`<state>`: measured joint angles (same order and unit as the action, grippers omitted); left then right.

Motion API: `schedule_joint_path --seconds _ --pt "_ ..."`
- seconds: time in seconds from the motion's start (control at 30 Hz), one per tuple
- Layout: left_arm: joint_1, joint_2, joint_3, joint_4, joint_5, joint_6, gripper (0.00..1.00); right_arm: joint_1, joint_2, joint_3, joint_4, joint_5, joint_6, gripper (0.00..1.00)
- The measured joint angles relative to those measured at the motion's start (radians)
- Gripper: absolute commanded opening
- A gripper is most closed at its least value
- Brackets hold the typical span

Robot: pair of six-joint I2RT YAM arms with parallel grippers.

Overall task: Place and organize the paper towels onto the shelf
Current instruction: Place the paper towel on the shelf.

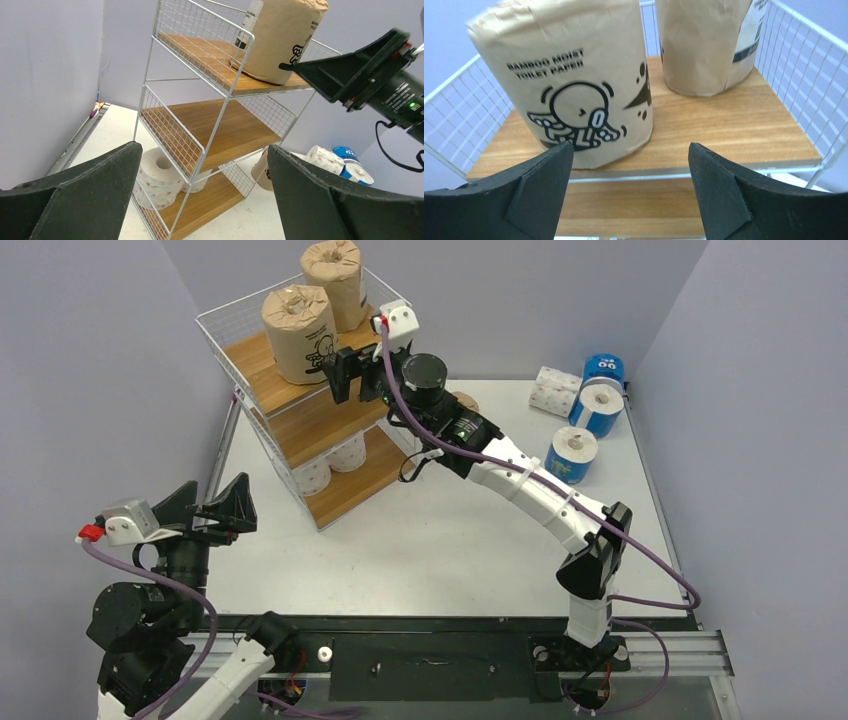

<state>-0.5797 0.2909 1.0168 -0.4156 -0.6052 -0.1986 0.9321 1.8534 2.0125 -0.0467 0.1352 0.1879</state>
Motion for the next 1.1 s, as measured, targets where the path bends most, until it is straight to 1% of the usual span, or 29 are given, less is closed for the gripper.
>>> schedule_joint_path --seconds 0.23,0.4,0.57,0.77,1.1 --pt "0.000 -0.004 -0.014 -0.009 0.000 -0.007 0.96 0.000 0.011 0.068 0.000 0.000 -0.016 0.79" --pt "0.000 -0.012 -0.020 -0.022 0.001 -0.015 0.96 0.000 0.076 0.177 -0.013 0.000 -0.020 0.78" --pt "0.000 -0.022 -0.037 -0.026 0.005 -0.029 0.96 0.000 0.123 0.208 -0.026 -0.001 -0.019 0.74" --pt "0.000 -0.028 -0.047 -0.040 0.011 -0.037 0.96 0.000 0.166 0.209 -0.037 -0.002 -0.020 0.68" --pt "0.000 -0.048 -0.055 -0.053 0.011 -0.053 0.96 -0.002 0.196 0.220 0.024 0.001 -0.013 0.58"
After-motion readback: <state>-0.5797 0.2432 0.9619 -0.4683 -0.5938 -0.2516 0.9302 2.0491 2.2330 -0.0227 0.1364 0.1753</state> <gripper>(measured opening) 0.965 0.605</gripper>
